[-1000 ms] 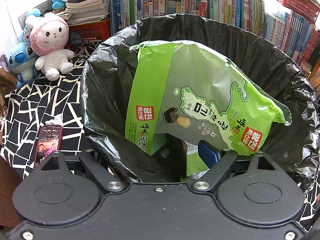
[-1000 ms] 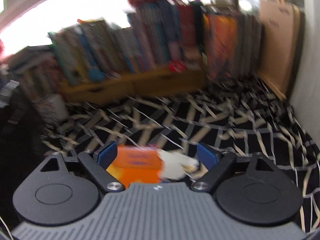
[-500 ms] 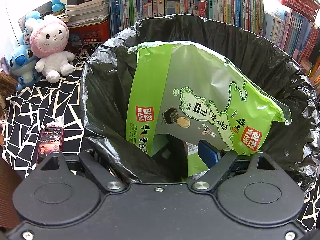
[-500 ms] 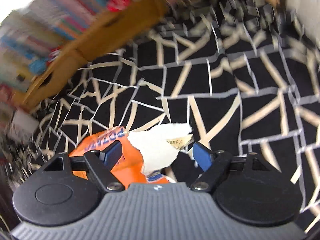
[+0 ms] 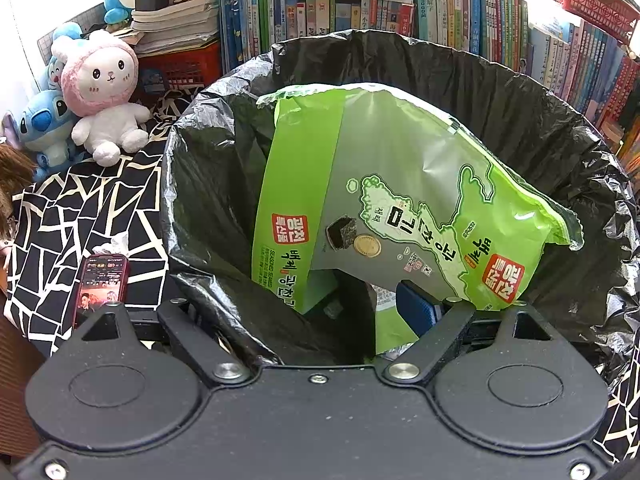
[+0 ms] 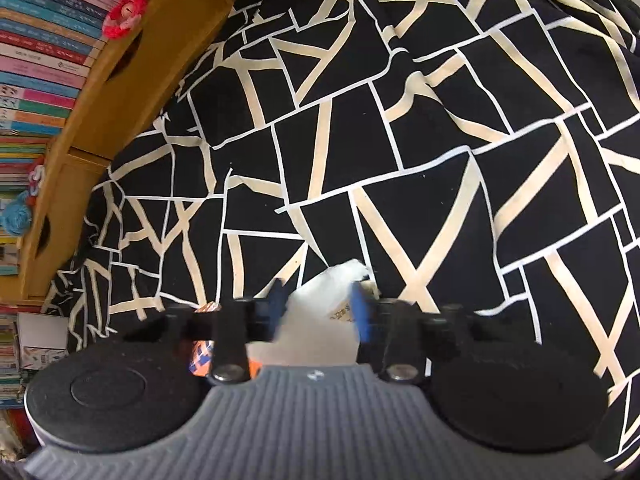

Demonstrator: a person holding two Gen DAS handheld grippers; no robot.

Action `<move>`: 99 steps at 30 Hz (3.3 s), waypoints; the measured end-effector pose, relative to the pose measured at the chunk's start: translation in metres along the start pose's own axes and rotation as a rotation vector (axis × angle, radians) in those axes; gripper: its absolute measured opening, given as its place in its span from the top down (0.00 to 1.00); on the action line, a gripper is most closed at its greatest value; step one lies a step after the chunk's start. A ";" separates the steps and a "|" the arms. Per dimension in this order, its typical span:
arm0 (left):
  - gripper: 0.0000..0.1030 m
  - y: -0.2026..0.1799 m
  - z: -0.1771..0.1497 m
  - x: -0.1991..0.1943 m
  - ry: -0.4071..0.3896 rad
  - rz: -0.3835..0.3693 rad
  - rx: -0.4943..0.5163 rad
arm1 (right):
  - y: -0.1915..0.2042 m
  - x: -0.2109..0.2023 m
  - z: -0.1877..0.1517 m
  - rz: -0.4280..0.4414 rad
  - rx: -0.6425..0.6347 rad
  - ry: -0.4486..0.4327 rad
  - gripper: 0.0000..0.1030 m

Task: Collect trash
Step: 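Move the right tool back to the pile toward the white tissue, then close the right tool on the crumpled white tissue and lift it, then carry the white tissue with the right tool into the bin and release, then move the right tool back toward the orange potato chip box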

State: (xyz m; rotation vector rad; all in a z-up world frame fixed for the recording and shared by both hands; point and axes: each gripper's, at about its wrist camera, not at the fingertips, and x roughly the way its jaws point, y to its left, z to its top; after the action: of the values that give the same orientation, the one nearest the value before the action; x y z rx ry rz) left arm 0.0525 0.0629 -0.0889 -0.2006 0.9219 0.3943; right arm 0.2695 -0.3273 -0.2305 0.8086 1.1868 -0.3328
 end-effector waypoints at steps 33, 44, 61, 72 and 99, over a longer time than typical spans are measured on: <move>0.16 0.000 -0.001 -0.001 -0.002 -0.005 0.002 | 0.023 -0.016 -0.016 -0.242 -0.475 -0.047 0.22; 0.16 -0.001 -0.001 -0.001 -0.007 -0.001 0.001 | -0.003 -0.025 -0.015 -0.157 -0.374 -0.060 0.50; 0.16 0.000 -0.001 0.001 0.003 0.001 -0.005 | 0.064 -0.177 -0.035 0.392 -0.513 -0.172 0.48; 0.16 0.002 -0.001 0.002 0.009 -0.004 -0.019 | 0.142 -0.231 -0.105 0.672 -0.763 -0.118 0.45; 0.16 0.003 -0.003 0.001 0.009 -0.011 -0.025 | 0.163 -0.209 -0.193 0.612 -0.983 -0.037 0.23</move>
State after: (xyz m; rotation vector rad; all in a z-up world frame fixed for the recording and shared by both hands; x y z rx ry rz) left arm 0.0500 0.0648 -0.0917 -0.2302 0.9248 0.3949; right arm 0.1610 -0.1150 -0.0050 0.2501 0.8525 0.7002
